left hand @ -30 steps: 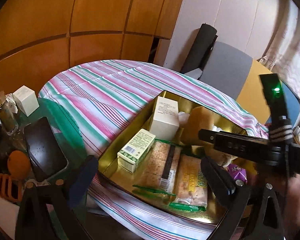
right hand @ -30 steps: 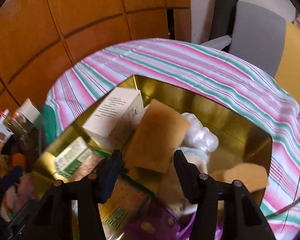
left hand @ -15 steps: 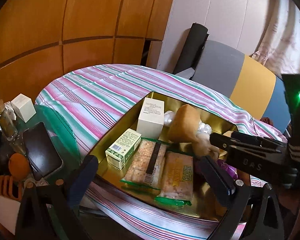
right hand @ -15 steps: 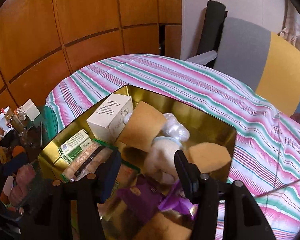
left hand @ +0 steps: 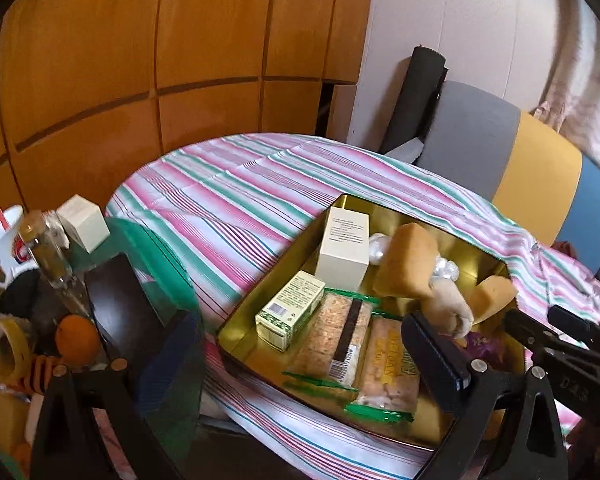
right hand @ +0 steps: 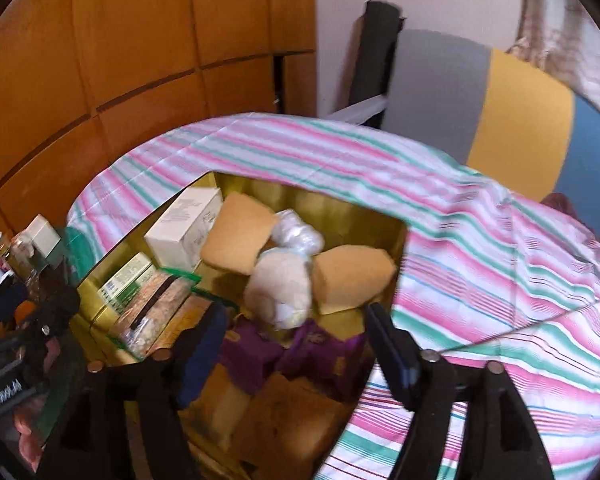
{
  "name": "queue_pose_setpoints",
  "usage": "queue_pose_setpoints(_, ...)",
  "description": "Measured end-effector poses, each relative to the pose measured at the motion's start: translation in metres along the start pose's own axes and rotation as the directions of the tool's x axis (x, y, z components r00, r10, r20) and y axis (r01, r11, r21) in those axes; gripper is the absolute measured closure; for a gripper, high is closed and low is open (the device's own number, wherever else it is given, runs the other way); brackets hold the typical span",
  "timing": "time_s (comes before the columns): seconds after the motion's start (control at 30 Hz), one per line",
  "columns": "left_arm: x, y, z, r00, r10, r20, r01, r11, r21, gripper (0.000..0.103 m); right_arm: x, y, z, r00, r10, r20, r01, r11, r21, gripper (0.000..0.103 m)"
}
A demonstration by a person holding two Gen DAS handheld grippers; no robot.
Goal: Organize objects
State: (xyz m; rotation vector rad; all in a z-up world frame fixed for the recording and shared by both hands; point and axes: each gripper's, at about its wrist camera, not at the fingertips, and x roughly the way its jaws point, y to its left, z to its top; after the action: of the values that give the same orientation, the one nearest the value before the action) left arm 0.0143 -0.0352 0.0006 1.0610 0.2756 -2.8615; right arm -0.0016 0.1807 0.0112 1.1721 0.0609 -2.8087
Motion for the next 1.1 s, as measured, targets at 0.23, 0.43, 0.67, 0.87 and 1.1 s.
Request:
queue_pose_setpoints(0.23, -0.006, -0.002, 0.003, 0.999, 0.049, 0.015, -0.049, 0.999, 0.01, 0.0, -0.007, -0.009, 0.0, 0.992, -0.119, -0.03, 0.121, 0.99, 0.075, 0.024)
queue_pose_setpoints(0.43, -0.005, -0.008, 0.005, 0.994, 0.109, 0.009, -0.109, 0.993, 0.054, 0.0, -0.017, 0.0, -0.008, 0.998, -0.065, -0.023, 0.067, 0.993, 0.094, 0.024)
queue_pose_setpoints(0.67, -0.008, -0.015, 0.004, 0.993, 0.119, 0.011, -0.119, 0.986, 0.116, 0.0, -0.025, 0.007, -0.004, 0.996, -0.089, -0.013, 0.09, 0.99, 0.111, 0.024)
queue_pose_setpoints(0.87, -0.008, -0.019, 0.002, 0.992, 0.126, 0.012, -0.126, 0.983, 0.137, 0.0, -0.019, 0.008, -0.005, 0.995, -0.095, -0.033, 0.098, 0.989, 0.115, 0.024)
queue_pose_setpoints(1.1, -0.018, -0.026, 0.005, 0.976, 0.207, 0.074, -0.217, 0.959, 0.183, 0.0, -0.018, 0.011, -0.009, 0.993, -0.111, -0.037, 0.114, 0.987, 0.111, 0.024)
